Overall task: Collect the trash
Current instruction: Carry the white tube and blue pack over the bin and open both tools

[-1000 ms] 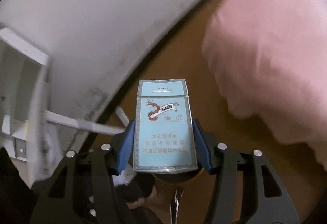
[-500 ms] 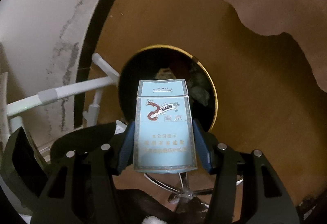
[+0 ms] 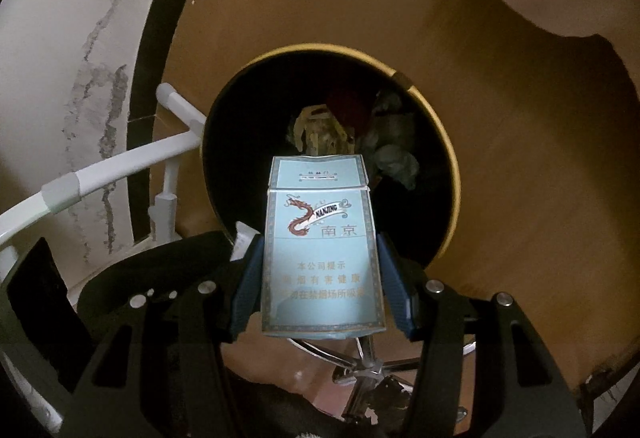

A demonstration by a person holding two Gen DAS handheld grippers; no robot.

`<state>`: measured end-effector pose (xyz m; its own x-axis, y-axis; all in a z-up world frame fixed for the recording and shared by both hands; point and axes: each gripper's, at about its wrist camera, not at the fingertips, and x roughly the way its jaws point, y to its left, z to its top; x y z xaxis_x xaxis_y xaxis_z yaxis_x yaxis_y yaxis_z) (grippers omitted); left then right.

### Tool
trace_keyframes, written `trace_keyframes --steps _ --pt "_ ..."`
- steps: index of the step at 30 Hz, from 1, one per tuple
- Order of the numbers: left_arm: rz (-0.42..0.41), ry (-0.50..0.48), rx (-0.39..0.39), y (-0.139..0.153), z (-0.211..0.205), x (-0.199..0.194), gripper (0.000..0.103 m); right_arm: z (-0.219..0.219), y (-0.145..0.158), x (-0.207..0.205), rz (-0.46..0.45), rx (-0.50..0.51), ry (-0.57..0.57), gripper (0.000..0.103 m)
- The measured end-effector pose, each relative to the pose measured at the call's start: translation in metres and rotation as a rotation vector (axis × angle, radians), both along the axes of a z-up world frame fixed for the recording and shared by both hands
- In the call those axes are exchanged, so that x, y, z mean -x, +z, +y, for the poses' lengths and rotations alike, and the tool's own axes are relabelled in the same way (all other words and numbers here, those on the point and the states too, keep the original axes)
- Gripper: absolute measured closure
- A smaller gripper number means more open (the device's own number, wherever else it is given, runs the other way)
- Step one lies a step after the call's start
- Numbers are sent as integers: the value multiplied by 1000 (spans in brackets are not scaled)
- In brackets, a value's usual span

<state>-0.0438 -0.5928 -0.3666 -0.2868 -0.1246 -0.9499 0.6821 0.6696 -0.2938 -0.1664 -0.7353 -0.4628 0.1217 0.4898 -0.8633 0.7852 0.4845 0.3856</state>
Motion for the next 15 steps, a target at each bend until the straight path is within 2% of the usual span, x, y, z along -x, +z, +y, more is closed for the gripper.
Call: trace_keyframes --steps 8,9,10,11,13,15 --pt "37 15 11 -10 1 -13 86 8 -11 2 -14 8 -113 48" --pt "43 12 14 -11 -1 -13 66 6 -10 2 -27 4 -125 46" --pt "42 11 12 -12 -3 -11 45 1 -6 4 -46 3 -145 31" --pt "25 10 8 -12 -4 -10 6 -3 0 5 -65 10 -160 11" --pt "-17 8 31 -6 -6 -8 6 -8 9 7 -91 39 -173 7" --pt "-20 15 39 -1 -7 -6 6 -15 15 13 -86 36 -188 7"
